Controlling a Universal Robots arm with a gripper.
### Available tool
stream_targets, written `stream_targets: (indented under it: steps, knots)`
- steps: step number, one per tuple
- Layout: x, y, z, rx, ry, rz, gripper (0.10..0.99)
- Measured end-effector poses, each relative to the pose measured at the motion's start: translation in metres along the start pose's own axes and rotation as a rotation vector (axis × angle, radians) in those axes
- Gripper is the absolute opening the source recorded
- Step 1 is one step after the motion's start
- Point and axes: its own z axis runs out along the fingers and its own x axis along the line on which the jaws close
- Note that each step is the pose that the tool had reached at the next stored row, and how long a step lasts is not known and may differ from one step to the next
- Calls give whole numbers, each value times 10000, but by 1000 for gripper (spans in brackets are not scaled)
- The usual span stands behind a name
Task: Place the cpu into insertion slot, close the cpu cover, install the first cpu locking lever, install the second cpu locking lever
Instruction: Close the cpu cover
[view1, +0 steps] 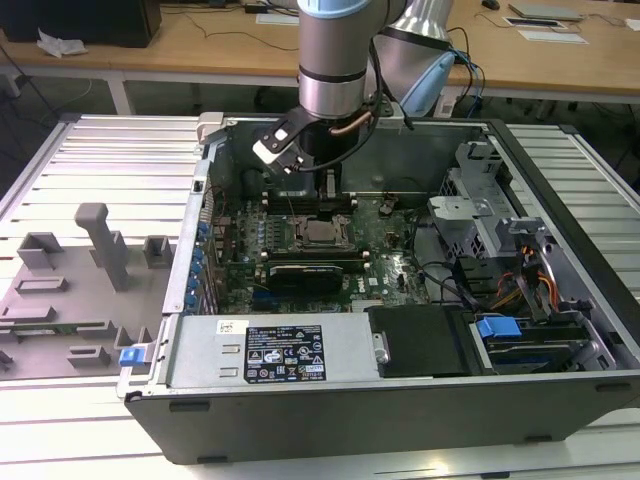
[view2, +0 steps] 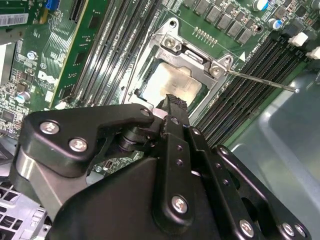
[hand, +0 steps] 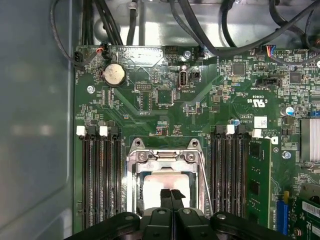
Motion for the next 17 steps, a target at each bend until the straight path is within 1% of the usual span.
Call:
stream_targets:
  steps: [1, 2, 5, 7, 8, 13, 14, 17]
  knots:
    - [0, 0, 0, -1, 2, -71, 106]
    - [1, 0, 1, -6, 9, -260, 106]
    - [0, 0, 1, -27, 42, -1371, 106]
    - [0, 0, 1, -35, 52, -1791, 106]
    - [0, 0, 1, -42, 55, -2177, 106]
    - [0, 0, 1, -61, 60, -3257, 106]
    - [0, 0, 1, -67, 59, -3623, 106]
    - [0, 0, 1, -76, 56, -4227, 106]
